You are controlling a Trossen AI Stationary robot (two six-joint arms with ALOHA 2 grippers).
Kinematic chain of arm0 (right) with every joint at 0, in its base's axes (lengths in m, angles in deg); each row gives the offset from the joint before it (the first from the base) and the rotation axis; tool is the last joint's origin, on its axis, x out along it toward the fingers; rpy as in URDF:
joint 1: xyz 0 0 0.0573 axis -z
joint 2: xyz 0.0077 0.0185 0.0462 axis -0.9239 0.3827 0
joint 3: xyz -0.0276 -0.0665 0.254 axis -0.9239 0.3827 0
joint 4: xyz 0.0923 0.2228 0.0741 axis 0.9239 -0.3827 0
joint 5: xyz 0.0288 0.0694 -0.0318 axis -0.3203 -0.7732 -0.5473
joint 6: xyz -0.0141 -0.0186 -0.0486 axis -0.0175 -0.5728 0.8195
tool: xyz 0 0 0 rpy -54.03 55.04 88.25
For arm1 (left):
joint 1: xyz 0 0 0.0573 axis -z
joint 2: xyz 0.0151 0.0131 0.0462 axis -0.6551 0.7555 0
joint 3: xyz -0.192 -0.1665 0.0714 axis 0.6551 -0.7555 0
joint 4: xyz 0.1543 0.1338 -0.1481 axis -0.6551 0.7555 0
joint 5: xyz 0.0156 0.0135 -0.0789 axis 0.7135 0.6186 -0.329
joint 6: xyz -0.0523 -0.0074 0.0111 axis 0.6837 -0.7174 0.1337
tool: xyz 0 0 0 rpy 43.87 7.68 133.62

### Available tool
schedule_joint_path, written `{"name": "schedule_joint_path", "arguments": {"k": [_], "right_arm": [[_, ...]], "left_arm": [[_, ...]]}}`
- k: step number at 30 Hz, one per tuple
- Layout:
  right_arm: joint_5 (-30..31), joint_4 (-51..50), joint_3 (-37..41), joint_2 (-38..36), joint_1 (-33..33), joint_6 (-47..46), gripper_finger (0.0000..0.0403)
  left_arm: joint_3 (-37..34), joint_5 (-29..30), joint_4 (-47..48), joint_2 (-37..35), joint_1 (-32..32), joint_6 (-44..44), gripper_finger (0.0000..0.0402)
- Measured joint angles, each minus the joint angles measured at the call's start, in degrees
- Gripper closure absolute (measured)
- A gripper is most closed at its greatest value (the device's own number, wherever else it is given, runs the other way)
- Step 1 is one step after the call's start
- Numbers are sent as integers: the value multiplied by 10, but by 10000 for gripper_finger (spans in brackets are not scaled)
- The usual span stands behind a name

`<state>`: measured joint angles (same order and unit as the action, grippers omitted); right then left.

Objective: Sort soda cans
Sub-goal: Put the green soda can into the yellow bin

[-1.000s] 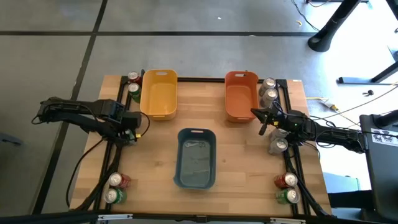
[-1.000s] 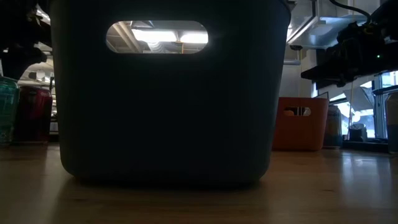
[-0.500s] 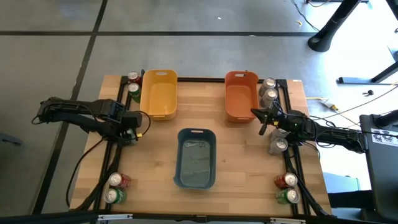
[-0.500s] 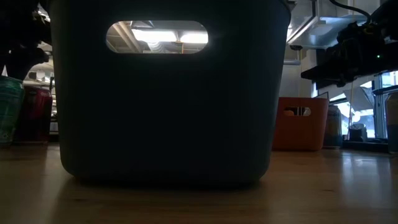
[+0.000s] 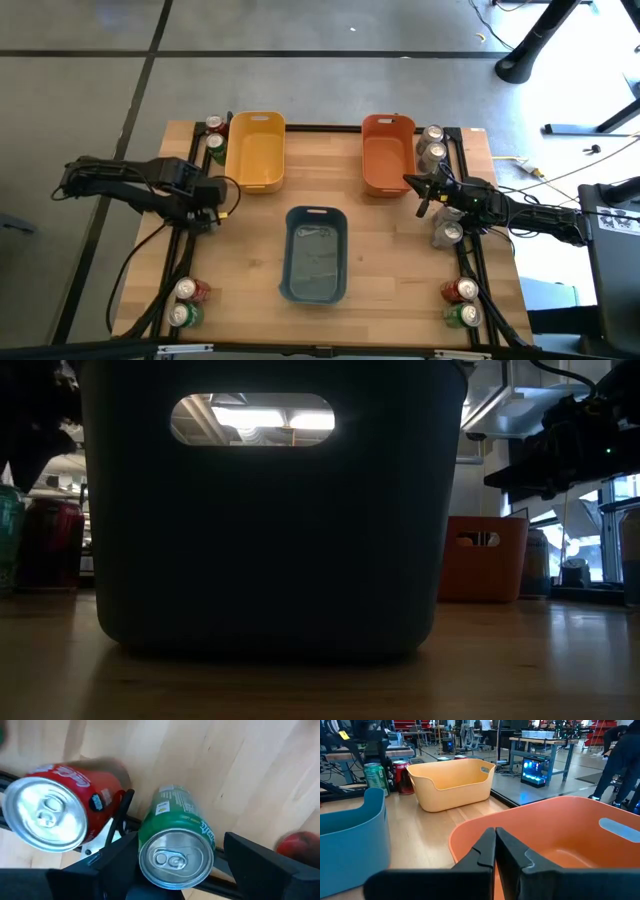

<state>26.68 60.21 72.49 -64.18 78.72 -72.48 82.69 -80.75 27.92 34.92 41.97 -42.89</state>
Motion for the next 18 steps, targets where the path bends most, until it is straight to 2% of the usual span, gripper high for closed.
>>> {"name": "schedule_joint_path", "arguments": {"k": [5, 13, 18], "right_arm": [[0, 0, 0, 0, 0, 0, 391], [5, -3, 0, 0, 0, 0, 391], [5, -3, 0, 0, 0, 1, 391]], "left_arm": [[9, 17, -9, -12, 0, 35, 121], [9, 14, -96, -10, 0, 19, 121], [9, 51, -151, -4, 0, 21, 121]]}}
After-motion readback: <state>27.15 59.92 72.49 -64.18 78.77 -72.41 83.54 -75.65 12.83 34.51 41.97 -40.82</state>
